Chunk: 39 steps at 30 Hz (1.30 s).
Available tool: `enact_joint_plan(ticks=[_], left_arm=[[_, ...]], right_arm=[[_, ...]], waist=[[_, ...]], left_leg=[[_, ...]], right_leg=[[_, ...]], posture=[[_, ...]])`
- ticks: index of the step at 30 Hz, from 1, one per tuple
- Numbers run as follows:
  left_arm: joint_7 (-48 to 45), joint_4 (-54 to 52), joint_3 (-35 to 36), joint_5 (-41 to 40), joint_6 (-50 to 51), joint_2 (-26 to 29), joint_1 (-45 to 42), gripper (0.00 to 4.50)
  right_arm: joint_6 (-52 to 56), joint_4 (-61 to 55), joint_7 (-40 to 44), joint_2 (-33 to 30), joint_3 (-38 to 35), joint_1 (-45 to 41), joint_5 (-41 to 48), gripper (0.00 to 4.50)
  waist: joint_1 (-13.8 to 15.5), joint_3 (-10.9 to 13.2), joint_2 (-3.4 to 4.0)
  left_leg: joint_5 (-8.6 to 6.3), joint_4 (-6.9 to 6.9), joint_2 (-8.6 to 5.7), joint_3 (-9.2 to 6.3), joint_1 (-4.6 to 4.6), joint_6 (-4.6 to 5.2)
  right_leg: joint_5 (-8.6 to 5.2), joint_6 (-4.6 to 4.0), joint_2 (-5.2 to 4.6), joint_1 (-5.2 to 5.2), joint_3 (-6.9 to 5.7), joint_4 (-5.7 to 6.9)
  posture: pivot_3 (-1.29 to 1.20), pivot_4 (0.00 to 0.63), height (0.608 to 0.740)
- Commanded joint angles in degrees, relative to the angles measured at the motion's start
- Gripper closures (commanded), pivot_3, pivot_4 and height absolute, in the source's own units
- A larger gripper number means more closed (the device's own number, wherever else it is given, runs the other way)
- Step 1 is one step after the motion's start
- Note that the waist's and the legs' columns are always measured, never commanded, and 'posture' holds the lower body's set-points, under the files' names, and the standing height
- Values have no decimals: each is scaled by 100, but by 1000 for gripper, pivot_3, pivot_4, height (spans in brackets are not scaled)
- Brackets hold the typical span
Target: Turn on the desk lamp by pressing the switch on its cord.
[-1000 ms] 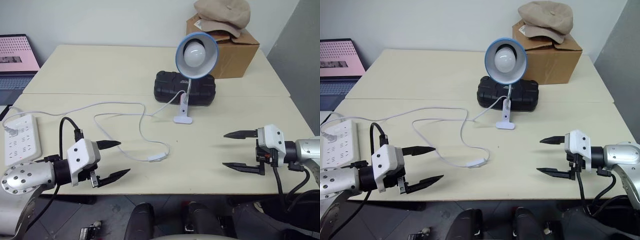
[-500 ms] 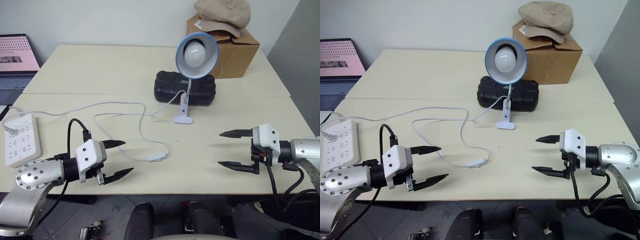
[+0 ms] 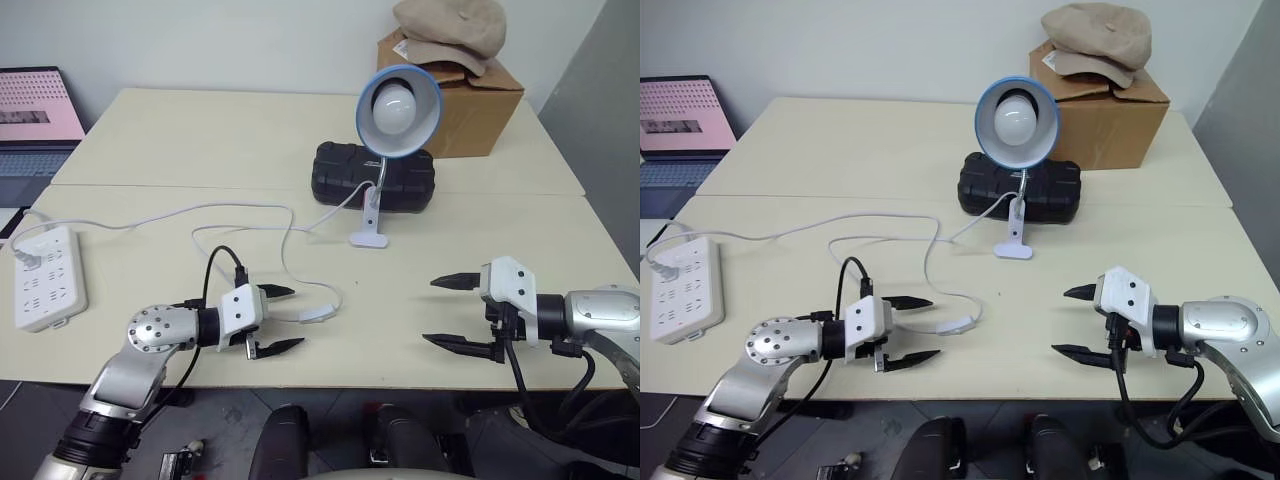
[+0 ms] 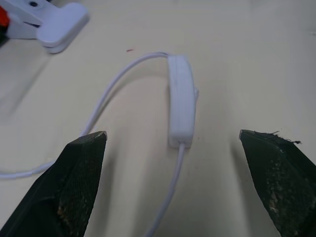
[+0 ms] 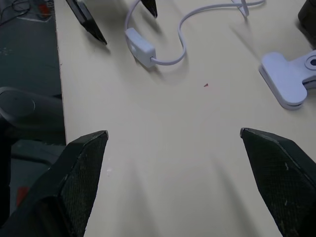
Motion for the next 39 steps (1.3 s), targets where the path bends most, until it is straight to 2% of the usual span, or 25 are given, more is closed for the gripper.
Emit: enact_joint_plan(ticks=[1, 4, 5, 7, 16, 24, 29, 33, 36, 39], left_arm=[[-72, 198, -158, 98, -231, -104, -241, 23], [-131, 347, -228, 112, -301, -154, -338, 23], [-167, 384, -245, 81, -292, -174, -371, 377], [-246, 388, -266, 29, -268, -177, -386, 664], [-336, 327, -262, 32, -221, -166, -361, 2615], [-475, 91, -286, -21, -40, -19, -210, 4098], [-410, 92, -202, -94, 66, -66, -295, 4098], [-323, 9, -165, -125, 279, -106, -472, 4098], [-206, -55, -121, -114, 439, -156, -677, 4098], [-120, -71, -94, -116, 515, -190, -770, 4098]], right_arm=[[152, -357, -122, -69, -269, 62, 158, 0], [254, -485, -190, -85, -359, 125, 233, 0], [280, -507, -207, -86, -376, 130, 248, 0], [323, -557, -224, -88, -410, 151, 263, 0], [397, -555, -244, -84, -336, -44, 339, 0], [359, -433, -281, 47, -92, -463, 321, 0], [487, -260, -414, 259, 299, -947, 257, 0], [696, -13, -722, 777, 1177, -1722, -53, 0], [677, 295, -749, 1412, 2162, -2456, -440, 0], [536, 619, -711, 1771, 2795, -2897, -859, 0]], waist=[[-2, 0, 0], [-21, 0, 0], [-20, 0, 0], [-19, 0, 0], [-22, 0, -1], [-38, 0, -1], [-52, 0, -1], [-65, 0, -1], [-86, 0, -1], [-81, 0, -1]], left_leg=[[0, 0, 0, -1, 0, 0], [0, 0, 1, -1, 1, 0], [0, 0, 1, -1, 1, 0], [0, 0, 1, -2, 1, 0], [0, 2, 0, -3, 1, 0], [0, 3, 0, -3, 1, 0], [0, 4, 0, -4, 1, 1], [1, 5, 1, -4, 2, 1], [1, 6, 2, -5, 1, 1], [1, 6, 4, -7, -1, 2]], right_leg=[[0, 0, 1, 0, -1, 0], [1, 1, 2, 0, -1, 1], [1, 1, 2, 0, -1, 1], [1, 1, 2, 0, -2, 2], [1, 3, 2, 1, -2, 2], [1, 3, 2, 2, -2, 2], [2, 4, 2, 2, -2, 2], [3, 4, 3, 2, -2, 5], [3, 4, 5, 0, -2, 8], [2, 4, 10, -2, -2, 10]], posture=[[0, 150, 740], [0, 150, 740], [0, 150, 740], [0, 150, 740], [0, 150, 740], [0, 150, 740], [0, 150, 740], [0, 150, 740], [0, 150, 740], [0, 150, 740]])
